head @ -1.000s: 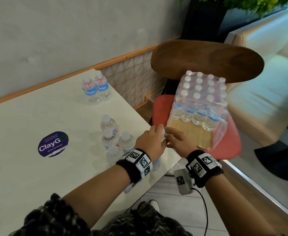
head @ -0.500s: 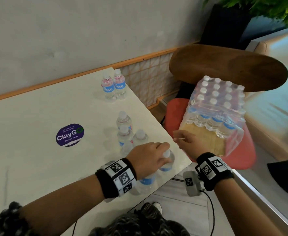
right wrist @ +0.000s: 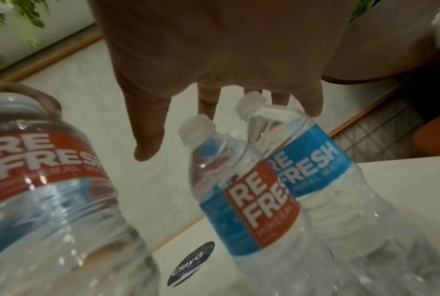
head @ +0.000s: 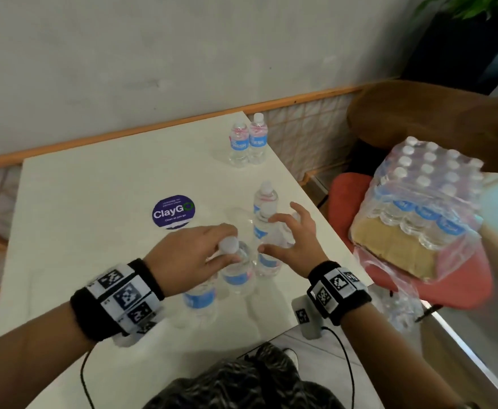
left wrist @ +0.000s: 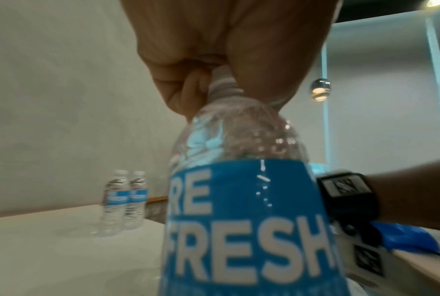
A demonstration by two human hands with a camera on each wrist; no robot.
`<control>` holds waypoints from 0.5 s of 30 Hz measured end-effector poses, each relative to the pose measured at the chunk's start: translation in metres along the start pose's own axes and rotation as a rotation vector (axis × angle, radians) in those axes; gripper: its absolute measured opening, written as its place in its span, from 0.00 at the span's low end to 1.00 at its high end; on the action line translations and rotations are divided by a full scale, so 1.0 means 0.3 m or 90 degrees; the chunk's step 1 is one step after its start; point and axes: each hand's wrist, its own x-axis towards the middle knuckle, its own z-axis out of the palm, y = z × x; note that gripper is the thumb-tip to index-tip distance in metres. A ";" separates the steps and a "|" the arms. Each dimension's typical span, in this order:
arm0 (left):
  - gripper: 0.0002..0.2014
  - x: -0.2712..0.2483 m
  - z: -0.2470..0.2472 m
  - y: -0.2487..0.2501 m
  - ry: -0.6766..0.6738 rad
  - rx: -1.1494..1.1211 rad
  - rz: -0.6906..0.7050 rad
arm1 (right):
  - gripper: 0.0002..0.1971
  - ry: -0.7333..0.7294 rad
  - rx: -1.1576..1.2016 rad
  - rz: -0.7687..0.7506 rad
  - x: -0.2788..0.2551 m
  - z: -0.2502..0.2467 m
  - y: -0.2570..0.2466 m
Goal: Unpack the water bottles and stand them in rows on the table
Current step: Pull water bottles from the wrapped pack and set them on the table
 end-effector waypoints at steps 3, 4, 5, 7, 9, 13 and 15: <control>0.25 -0.052 -0.060 -0.122 0.031 -0.013 -0.100 | 0.23 0.058 -0.041 -0.009 0.003 0.041 0.007; 0.27 -0.068 -0.070 -0.171 0.050 -0.010 -0.121 | 0.21 0.072 -0.053 -0.013 0.004 0.051 0.012; 0.28 -0.082 -0.075 -0.222 0.064 -0.007 -0.147 | 0.19 0.084 -0.059 -0.015 0.005 0.059 0.018; 0.23 -0.110 -0.078 -0.330 0.081 0.006 -0.213 | 0.17 0.089 -0.057 -0.012 0.006 0.066 0.020; 0.16 -0.130 -0.081 -0.435 0.082 0.026 -0.283 | 0.16 0.088 -0.053 -0.007 0.005 0.068 0.020; 0.15 -0.160 -0.103 -0.617 0.091 0.074 -0.410 | 0.15 0.084 -0.043 0.006 -0.002 0.064 0.009; 0.15 -0.180 -0.119 -0.703 0.101 0.100 -0.437 | 0.15 0.084 -0.028 0.015 -0.002 0.061 0.006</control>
